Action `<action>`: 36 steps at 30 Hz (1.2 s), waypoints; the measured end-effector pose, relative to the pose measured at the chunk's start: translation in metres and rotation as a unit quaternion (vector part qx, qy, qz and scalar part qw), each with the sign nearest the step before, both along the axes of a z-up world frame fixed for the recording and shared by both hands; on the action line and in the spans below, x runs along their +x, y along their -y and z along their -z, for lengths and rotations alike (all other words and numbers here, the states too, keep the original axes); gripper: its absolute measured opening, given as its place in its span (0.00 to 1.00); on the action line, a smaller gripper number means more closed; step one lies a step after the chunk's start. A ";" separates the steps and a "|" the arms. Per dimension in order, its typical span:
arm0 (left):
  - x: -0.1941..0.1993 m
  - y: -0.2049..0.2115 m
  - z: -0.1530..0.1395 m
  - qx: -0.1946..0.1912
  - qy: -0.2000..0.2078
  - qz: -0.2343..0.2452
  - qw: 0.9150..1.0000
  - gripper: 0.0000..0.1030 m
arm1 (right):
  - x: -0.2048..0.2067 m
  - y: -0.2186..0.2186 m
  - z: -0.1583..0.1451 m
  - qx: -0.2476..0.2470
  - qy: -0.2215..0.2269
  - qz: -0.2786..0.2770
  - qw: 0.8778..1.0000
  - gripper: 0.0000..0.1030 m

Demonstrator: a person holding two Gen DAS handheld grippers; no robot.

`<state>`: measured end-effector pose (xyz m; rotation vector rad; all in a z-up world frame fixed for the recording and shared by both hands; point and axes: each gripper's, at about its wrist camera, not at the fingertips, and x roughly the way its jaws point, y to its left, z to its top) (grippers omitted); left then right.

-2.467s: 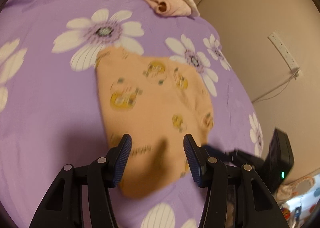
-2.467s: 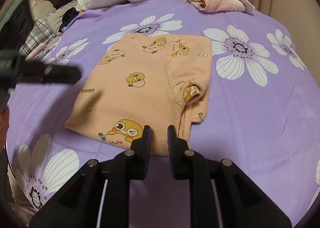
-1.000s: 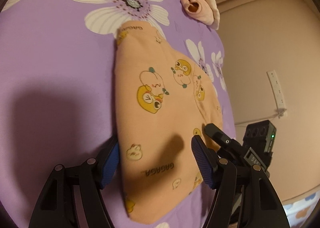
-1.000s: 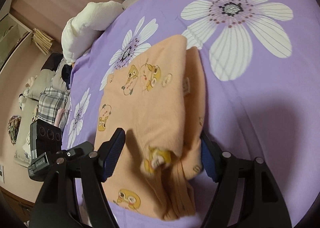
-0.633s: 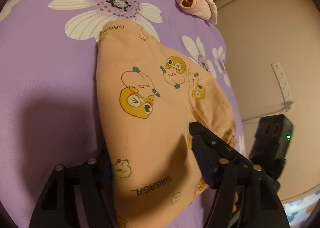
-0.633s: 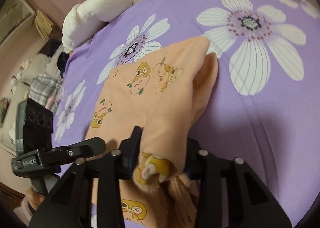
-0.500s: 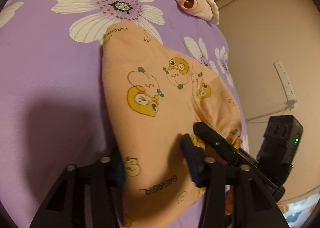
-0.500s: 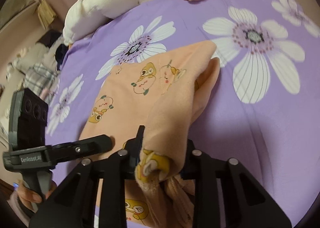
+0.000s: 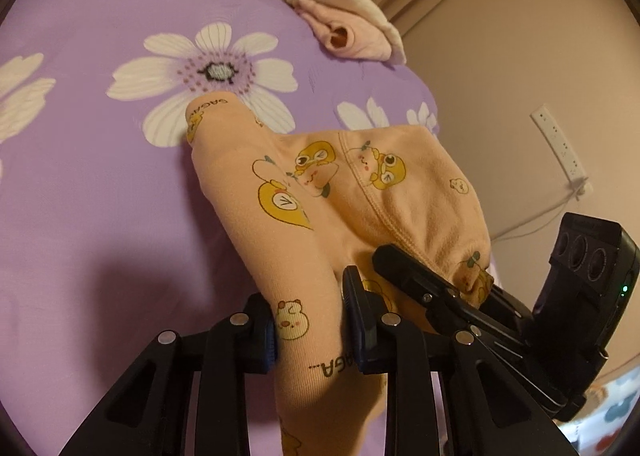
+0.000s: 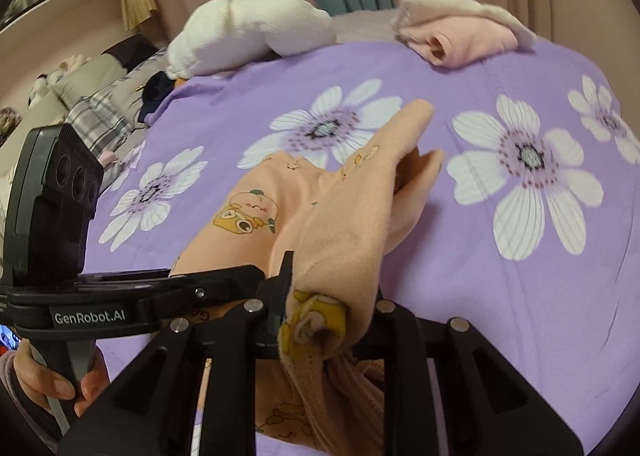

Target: Fold small clothes

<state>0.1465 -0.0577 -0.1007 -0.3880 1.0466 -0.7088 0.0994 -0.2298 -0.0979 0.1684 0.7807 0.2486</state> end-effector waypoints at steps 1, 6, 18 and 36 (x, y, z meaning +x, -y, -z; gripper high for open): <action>-0.001 -0.004 -0.002 0.000 0.003 -0.002 1.000 0.25 | -0.001 -0.003 -0.003 0.000 0.004 -0.003 1.000 0.21; -0.009 -0.028 -0.016 0.003 0.021 -0.018 1.000 0.25 | -0.004 -0.022 -0.017 0.003 0.021 -0.024 0.999 0.21; -0.015 -0.078 -0.020 0.020 0.028 -0.065 0.997 0.25 | 0.002 -0.074 -0.024 0.014 0.027 -0.070 0.997 0.21; -0.008 -0.087 0.022 0.079 -0.022 -0.082 0.993 0.25 | 0.015 -0.084 0.016 0.009 -0.040 -0.066 0.997 0.26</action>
